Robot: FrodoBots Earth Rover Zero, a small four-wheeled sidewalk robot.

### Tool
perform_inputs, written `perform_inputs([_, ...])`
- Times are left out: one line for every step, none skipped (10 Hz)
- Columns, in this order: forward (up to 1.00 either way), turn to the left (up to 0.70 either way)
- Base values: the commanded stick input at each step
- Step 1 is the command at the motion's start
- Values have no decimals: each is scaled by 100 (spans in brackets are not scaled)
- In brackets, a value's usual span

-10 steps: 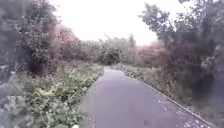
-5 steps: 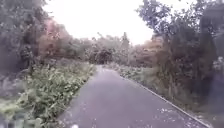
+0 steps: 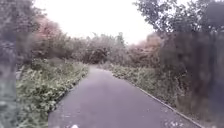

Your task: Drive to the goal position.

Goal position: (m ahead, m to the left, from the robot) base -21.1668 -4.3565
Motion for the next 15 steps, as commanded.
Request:
perform_inputs([85, 1])
perform_inputs([85, 1])
perform_inputs([85, 1])
perform_inputs([85, 1])
perform_inputs([85, 1])
perform_inputs([85, 1])
perform_inputs([85, 1])
perform_inputs([52, 1])
perform_inputs([25, 0])
perform_inputs([0, -6])
perform_inputs([0, -30])
perform_inputs([0, -53])
perform_inputs([0, -85])
perform_inputs([0, -85])
perform_inputs([0, -85])
